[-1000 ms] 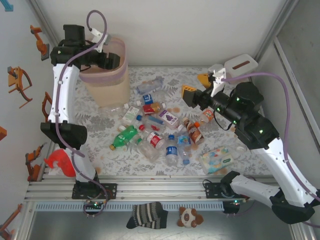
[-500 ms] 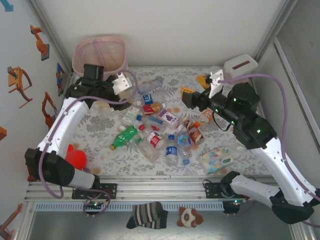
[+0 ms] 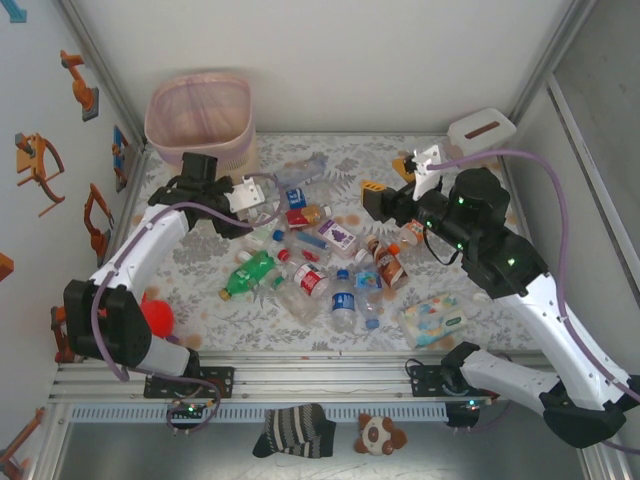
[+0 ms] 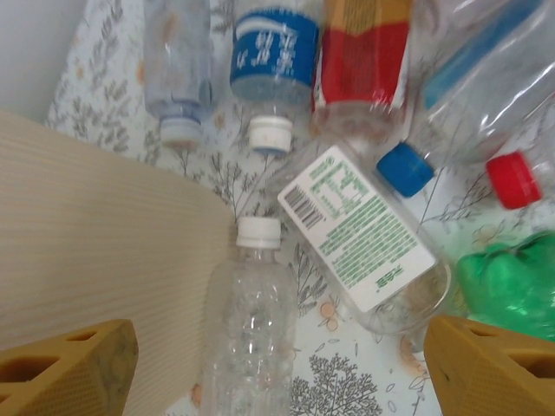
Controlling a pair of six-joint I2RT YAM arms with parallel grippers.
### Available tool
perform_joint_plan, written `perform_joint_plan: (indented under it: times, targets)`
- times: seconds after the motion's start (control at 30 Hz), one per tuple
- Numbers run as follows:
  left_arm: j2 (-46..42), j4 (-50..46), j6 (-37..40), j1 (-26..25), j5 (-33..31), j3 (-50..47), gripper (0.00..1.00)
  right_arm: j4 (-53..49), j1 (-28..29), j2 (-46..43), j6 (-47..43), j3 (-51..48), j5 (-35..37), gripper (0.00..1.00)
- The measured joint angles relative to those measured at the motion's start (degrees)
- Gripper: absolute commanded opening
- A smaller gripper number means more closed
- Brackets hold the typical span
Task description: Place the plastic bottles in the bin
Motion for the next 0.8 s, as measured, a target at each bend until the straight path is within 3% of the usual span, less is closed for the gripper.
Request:
perform_joint_plan:
  times: [0.47, 0.8]
  targets:
    - [9.60, 10.10, 0.66, 2.97, -8.24, -4.02, 0.85, -1.25, 0.00, 0.02, -0.83, -0.09, 0.42, 0.77]
    - [15.98, 13.22, 0.46, 3.74, -9.46, -3.93, 0.84, -1.33, 0.00, 0.87, -0.85, -0.09, 0.37, 0.76]
